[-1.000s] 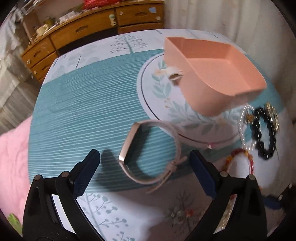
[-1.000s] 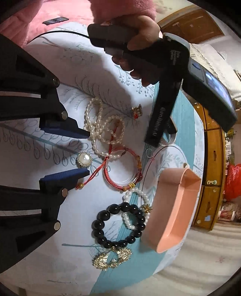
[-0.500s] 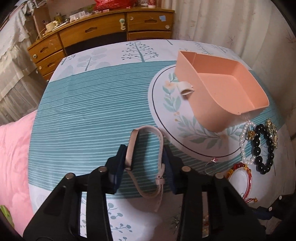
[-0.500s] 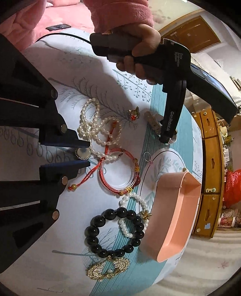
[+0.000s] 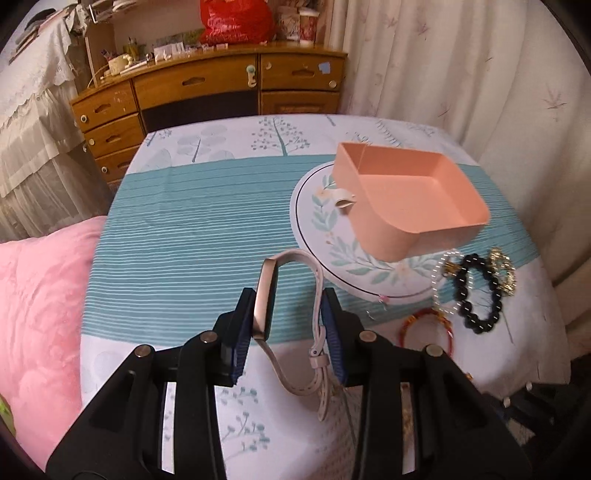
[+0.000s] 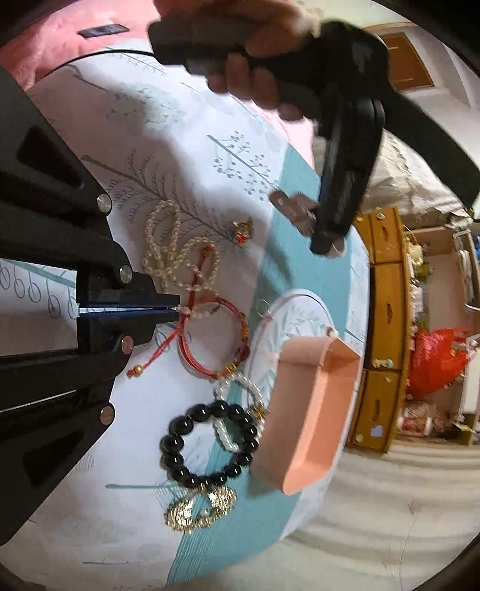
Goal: Organize jewelry
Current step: 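Carry the smartwatch with the left tool into the pink tray and open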
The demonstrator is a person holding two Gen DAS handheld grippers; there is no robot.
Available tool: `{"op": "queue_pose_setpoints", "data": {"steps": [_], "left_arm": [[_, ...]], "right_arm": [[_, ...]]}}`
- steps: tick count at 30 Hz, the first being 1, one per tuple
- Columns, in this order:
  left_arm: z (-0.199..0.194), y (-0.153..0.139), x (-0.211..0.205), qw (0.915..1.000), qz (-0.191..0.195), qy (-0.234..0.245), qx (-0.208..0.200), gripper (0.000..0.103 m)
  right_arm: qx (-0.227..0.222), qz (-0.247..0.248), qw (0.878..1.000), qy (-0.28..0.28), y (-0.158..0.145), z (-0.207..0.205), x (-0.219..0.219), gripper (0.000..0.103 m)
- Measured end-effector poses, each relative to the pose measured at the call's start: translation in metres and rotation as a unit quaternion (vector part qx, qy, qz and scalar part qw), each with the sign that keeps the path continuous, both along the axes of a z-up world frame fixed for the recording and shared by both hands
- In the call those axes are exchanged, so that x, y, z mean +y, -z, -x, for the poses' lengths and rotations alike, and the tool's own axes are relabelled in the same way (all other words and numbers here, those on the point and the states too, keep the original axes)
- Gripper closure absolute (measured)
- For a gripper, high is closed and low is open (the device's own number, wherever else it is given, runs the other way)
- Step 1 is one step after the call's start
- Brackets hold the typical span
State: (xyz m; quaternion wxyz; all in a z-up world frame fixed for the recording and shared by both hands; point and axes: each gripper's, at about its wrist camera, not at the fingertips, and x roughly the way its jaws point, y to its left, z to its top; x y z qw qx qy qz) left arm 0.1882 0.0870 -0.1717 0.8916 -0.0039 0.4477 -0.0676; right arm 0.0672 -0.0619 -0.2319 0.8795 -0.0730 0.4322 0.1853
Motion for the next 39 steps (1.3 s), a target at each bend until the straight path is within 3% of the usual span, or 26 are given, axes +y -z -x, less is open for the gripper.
{"op": "queue_pose_setpoints", "data": {"steps": [8, 11, 13, 17, 25, 31, 33, 35, 37, 39], "left_arm": [[0.02, -0.039, -0.011, 0.9969, 0.038, 0.043, 0.053, 0.07], [0.016, -0.055, -0.024, 0.9947, 0.048, 0.061, 0.067, 0.07], [0.012, -0.062, -0.035, 0.9939, 0.053, 0.075, 0.061, 0.069], [-0.003, -0.072, -0.061, 0.9935, 0.039, 0.09, 0.058, 0.069], [-0.047, -0.085, -0.104, 0.9959, 0.048, 0.068, 0.036, 0.069], [-0.084, -0.086, -0.119, 0.9959, 0.077, 0.029, 0.036, 0.069], [-0.092, -0.084, -0.122, 0.9957, 0.081, 0.017, 0.043, 0.064], [-0.097, -0.082, -0.123, 0.9959, 0.078, 0.005, 0.047, 0.053], [-0.102, -0.078, -0.123, 0.9962, 0.067, -0.007, 0.054, 0.04], [-0.104, -0.076, -0.125, 0.997, 0.049, -0.014, 0.058, 0.04]], "right_arm": [[-0.034, -0.027, 0.998, 0.041, -0.035, 0.011, -0.029, 0.103], [-0.051, -0.022, 0.997, 0.05, -0.051, 0.001, -0.04, 0.103], [-0.05, -0.043, 0.996, 0.062, -0.064, -0.012, -0.056, 0.103], [-0.064, -0.061, 0.994, 0.07, -0.083, -0.04, -0.078, 0.103], [-0.11, -0.088, 0.988, 0.064, -0.119, -0.11, -0.118, 0.102], [-0.093, -0.12, 0.987, 0.054, -0.142, -0.166, -0.147, 0.102], [-0.081, -0.123, 0.988, 0.051, -0.144, -0.182, -0.152, 0.102], [-0.063, -0.121, 0.99, 0.044, -0.144, -0.197, -0.158, 0.099], [-0.043, -0.127, 0.99, 0.046, -0.143, -0.208, -0.167, 0.087], [-0.028, -0.141, 0.988, 0.051, -0.135, -0.213, -0.17, 0.065]]}}
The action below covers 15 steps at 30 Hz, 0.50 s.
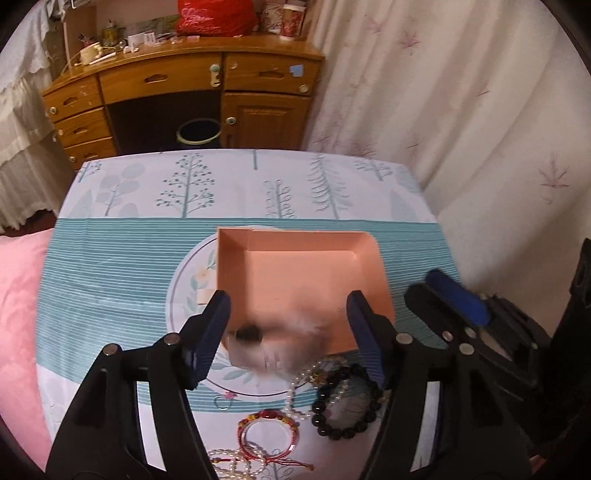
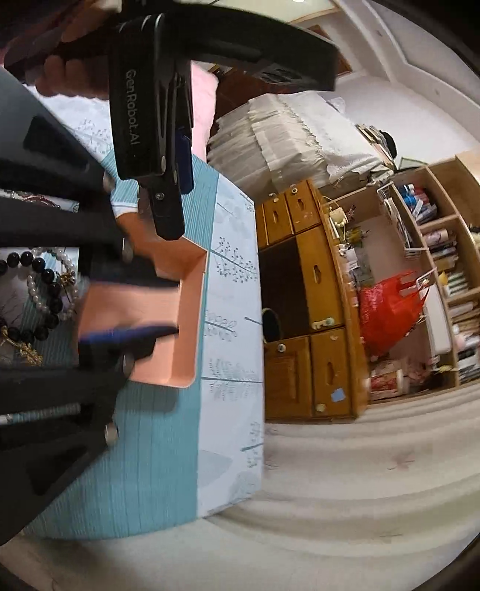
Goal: Organize jewelry
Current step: 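Carry the smartwatch with the left tool into the pink tray and open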
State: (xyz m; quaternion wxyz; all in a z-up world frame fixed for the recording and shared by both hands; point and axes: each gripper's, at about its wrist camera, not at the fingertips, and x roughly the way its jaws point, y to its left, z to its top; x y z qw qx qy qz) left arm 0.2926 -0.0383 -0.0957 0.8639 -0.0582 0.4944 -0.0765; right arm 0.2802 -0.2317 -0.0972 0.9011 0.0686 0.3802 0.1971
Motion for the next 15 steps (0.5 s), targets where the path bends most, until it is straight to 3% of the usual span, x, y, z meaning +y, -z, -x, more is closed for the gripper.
{"op": "queue_pose_setpoints", "data": {"steps": [7, 12, 15], "left_arm": [[0.008, 0.009, 0.008, 0.9983, -0.044, -0.037, 0.008, 0.037], [0.031, 0.02, 0.016, 0.9948, -0.088, -0.05, 0.014, 0.037], [0.054, 0.036, 0.028, 0.9943, -0.071, -0.064, 0.046, 0.037]], "right_arm": [[0.02, -0.012, 1.0, 0.005, 0.018, 0.008, -0.013, 0.049], [0.064, -0.01, 0.998, 0.011, 0.038, 0.021, -0.032, 0.037], [0.108, -0.009, 0.994, 0.02, 0.054, 0.029, -0.045, 0.037]]}}
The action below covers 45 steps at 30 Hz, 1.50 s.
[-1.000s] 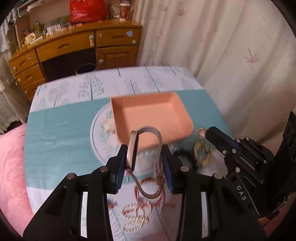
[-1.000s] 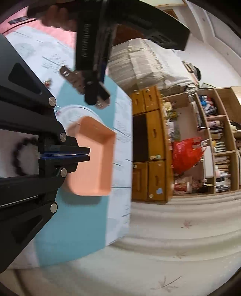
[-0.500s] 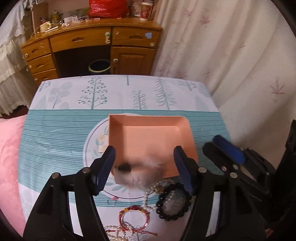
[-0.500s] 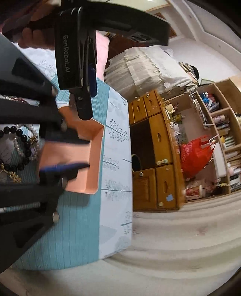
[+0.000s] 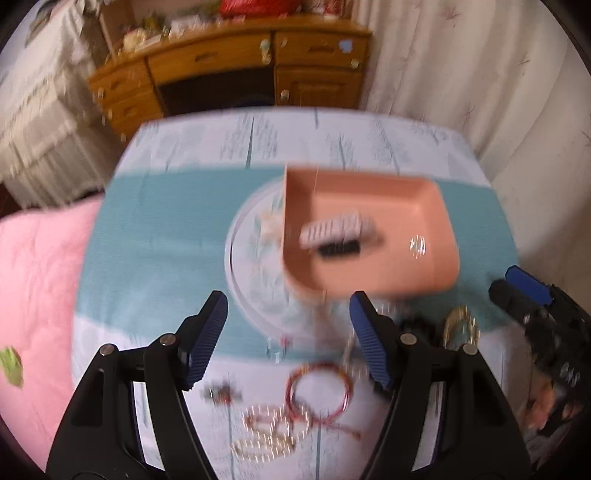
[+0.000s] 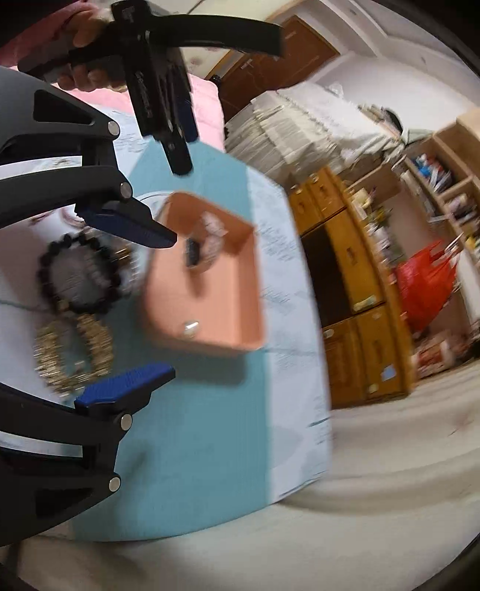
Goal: Organize jewelry
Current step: 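Carry the smartwatch with the left tool into the pink tray and open, then grasp the gold leaf hair comb with the right tool while the left tool grasps the pearl necklace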
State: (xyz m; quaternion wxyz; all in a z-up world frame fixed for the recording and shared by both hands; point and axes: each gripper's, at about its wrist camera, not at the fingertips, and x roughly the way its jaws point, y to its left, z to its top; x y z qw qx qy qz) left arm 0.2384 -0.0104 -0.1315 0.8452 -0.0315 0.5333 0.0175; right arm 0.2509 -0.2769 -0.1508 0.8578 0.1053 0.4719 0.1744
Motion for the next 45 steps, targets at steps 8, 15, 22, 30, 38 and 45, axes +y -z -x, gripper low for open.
{"op": "queue_pose_setpoints", "data": {"steps": [8, 15, 22, 30, 38, 45], "left_arm": [[0.076, 0.034, 0.026, 0.9978, 0.009, -0.064, 0.017, 0.037], [0.121, 0.051, 0.02, 0.9972, -0.016, -0.049, 0.055, 0.037], [0.144, 0.069, 0.008, 0.9979, 0.001, -0.044, 0.047, 0.037], [0.14, 0.087, 0.008, 0.9967, -0.007, -0.073, 0.035, 0.037], [0.136, 0.09, 0.011, 0.9965, -0.003, -0.082, -0.014, 0.037], [0.131, 0.089, 0.012, 0.9962, -0.007, -0.085, -0.014, 0.043]], "right_arm": [[0.096, 0.024, 0.995, 0.02, 0.051, 0.026, -0.036, 0.037], [0.145, 0.018, 0.989, 0.037, 0.077, 0.053, -0.05, 0.037], [0.145, 0.045, 0.988, 0.032, 0.079, 0.08, -0.038, 0.037], [0.074, 0.122, 0.99, -0.016, 0.086, 0.095, -0.01, 0.022], [0.027, 0.161, 0.985, -0.051, 0.093, 0.087, 0.017, 0.015], [-0.016, 0.184, 0.98, -0.07, 0.1, 0.074, 0.032, 0.015]]}}
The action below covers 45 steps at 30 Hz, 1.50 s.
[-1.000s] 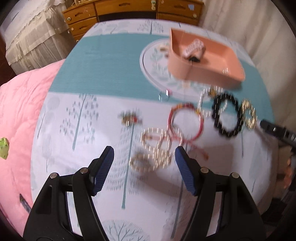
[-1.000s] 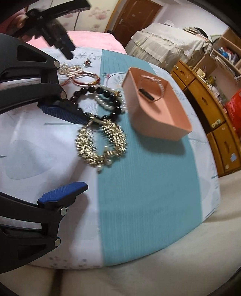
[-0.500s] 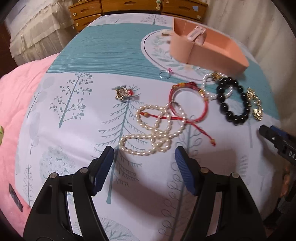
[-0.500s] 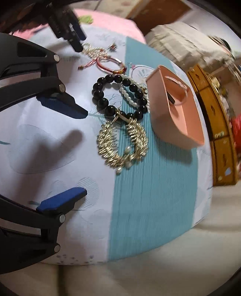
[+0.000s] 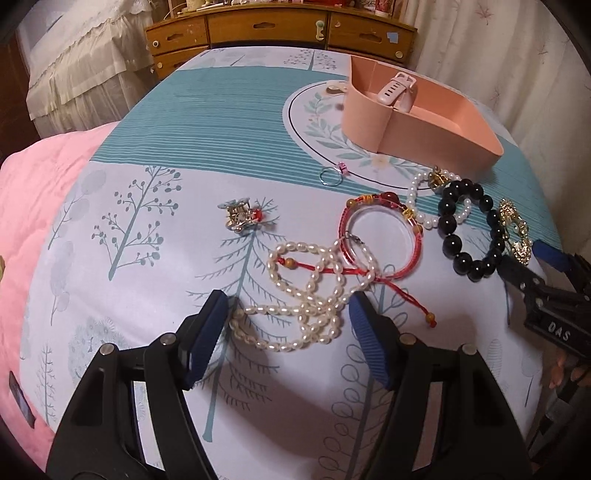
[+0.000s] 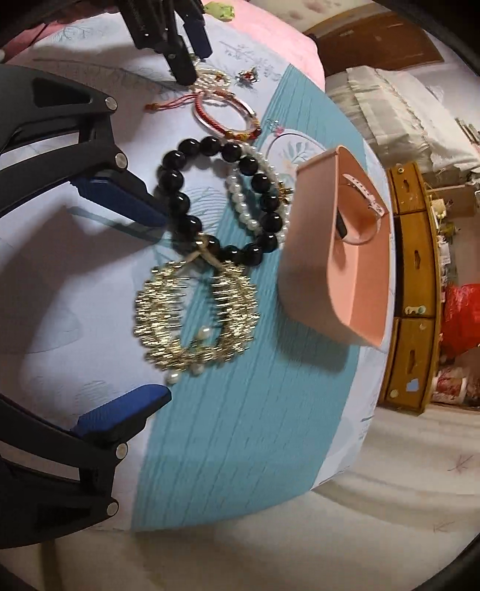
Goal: Organize jewelry
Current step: 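Grasp the gold leaf hair comb with the right tool while the left tool grasps the pearl necklace, then lift the hair comb and pearl necklace into the pink tray while both tools open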
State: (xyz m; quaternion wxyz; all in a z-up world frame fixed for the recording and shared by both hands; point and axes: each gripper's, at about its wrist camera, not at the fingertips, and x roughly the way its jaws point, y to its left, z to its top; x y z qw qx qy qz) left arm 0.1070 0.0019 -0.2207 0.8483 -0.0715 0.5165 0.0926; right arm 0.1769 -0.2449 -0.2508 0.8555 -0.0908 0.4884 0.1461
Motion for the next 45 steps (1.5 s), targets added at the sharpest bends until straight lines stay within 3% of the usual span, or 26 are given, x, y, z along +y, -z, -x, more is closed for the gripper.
{"op": "queue_pose_setpoints", "data": {"steps": [1, 4, 6, 10, 11, 13, 20, 26, 32, 38, 45], "left_arm": [[0.0, -0.001, 0.0, 1.0, 0.002, -0.001, -0.003, 0.053], [0.002, -0.003, -0.001, 0.9999, 0.005, 0.0, -0.011, 0.068], [0.003, -0.003, -0.004, 0.9998, 0.009, 0.006, -0.015, 0.076], [0.008, -0.004, -0.008, 0.9986, 0.044, 0.012, -0.026, 0.091], [0.008, -0.004, -0.007, 0.9982, 0.051, 0.009, -0.03, 0.092], [0.01, -0.004, -0.007, 0.9973, 0.064, 0.006, -0.036, 0.093], [0.01, -0.01, -0.006, 0.9937, 0.095, 0.034, -0.049, 0.095], [0.014, -0.047, -0.003, 0.9843, 0.13, 0.078, -0.09, 0.095], [0.012, -0.094, 0.002, 0.9747, 0.145, 0.12, -0.12, 0.096], [0.005, -0.143, 0.009, 0.9641, 0.144, 0.16, -0.156, 0.095], [-0.028, -0.178, 0.009, 0.9499, 0.139, 0.2, -0.195, 0.095]], "right_arm": [[-0.002, -0.003, 1.0, 0.0, 0.001, -0.004, 0.002, 0.015], [-0.007, -0.007, 1.0, -0.004, 0.002, -0.015, 0.002, 0.017], [-0.012, -0.011, 1.0, -0.009, 0.002, -0.02, 0.001, 0.025], [-0.015, -0.011, 1.0, -0.021, 0.002, -0.027, 0.003, 0.027], [-0.015, -0.011, 1.0, -0.02, 0.002, -0.026, 0.002, 0.028], [-0.016, -0.011, 1.0, -0.019, 0.001, -0.027, 0.003, 0.04], [-0.001, -0.019, 1.0, -0.003, -0.001, -0.028, 0.007, 0.044], [0.031, -0.067, 0.996, 0.049, -0.006, -0.033, -0.001, 0.044], [0.06, -0.136, 0.983, 0.106, -0.014, -0.032, -0.011, 0.044], [0.044, -0.151, 0.981, 0.114, -0.037, -0.026, -0.005, 0.044], [0.004, -0.185, 0.975, 0.12, -0.077, -0.028, 0.004, 0.044]]}}
